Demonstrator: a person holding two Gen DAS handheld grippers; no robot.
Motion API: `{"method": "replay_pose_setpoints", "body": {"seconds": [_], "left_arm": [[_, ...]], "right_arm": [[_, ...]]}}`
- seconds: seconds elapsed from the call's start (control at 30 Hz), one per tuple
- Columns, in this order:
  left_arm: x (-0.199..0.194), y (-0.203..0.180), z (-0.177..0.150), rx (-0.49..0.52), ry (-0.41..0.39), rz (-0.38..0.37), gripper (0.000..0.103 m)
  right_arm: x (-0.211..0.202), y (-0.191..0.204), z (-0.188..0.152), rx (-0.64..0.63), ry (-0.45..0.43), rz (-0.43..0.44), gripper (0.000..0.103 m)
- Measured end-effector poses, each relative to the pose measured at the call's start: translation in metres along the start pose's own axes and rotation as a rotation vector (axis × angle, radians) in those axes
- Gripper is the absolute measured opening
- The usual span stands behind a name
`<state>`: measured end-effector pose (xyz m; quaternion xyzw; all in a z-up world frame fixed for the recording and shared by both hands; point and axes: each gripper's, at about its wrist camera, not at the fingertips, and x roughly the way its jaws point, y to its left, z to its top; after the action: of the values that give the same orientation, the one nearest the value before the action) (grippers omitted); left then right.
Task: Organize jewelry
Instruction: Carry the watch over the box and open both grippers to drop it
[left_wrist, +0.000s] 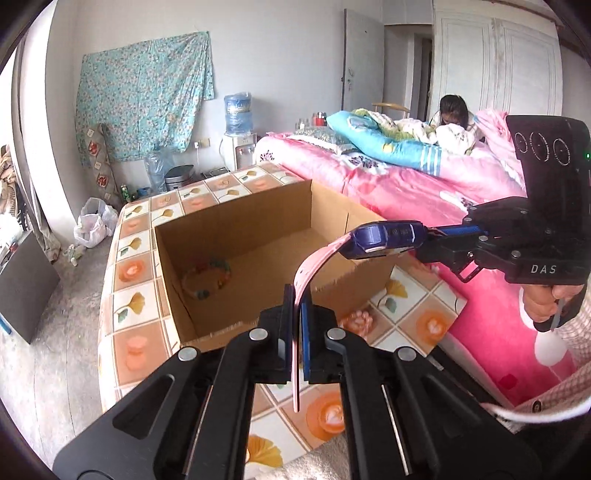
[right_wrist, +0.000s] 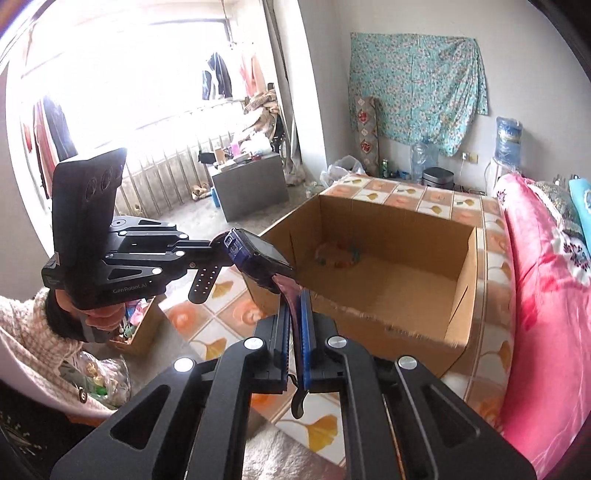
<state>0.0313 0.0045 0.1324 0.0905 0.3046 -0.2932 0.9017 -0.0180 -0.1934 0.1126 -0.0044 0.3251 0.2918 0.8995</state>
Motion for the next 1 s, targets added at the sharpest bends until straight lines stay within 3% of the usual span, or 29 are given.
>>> {"method": "replay_pose_setpoints", "body": {"seconds": [0.13,0.27,0.4,0.57,0.7,1.0], "left_arm": [[0.041,0.021,0.042,-0.054,0.074,-0.020,0.003],[0.107,0.049,0.072,-0.147,0.235,-0.069,0.002],[0.182,0.077,0.076,-0.245,0.432,-0.114,0.002],[0.252,0.099,0.058,-0.314,0.625,-0.149,0.002],[0.285,0.110,0.048,-0.348,0.718,-0.117,0.012],[0.284,0.120,0.042,-0.397,0.706,-0.126,0.031]], "right_arm": [[0.034,-0.034,0.038,0.032,0.077,0.018,0.006],[0.082,-0.079,0.064,0.111,0.228,0.025,0.006],[0.136,-0.118,0.069,0.150,0.386,-0.014,0.006],[0.188,-0.145,0.069,0.145,0.513,-0.075,0.006],[0.216,-0.169,0.072,0.182,0.525,-0.094,0.010],[0.218,-0.187,0.083,0.209,0.437,-0.067,0.014]]}}
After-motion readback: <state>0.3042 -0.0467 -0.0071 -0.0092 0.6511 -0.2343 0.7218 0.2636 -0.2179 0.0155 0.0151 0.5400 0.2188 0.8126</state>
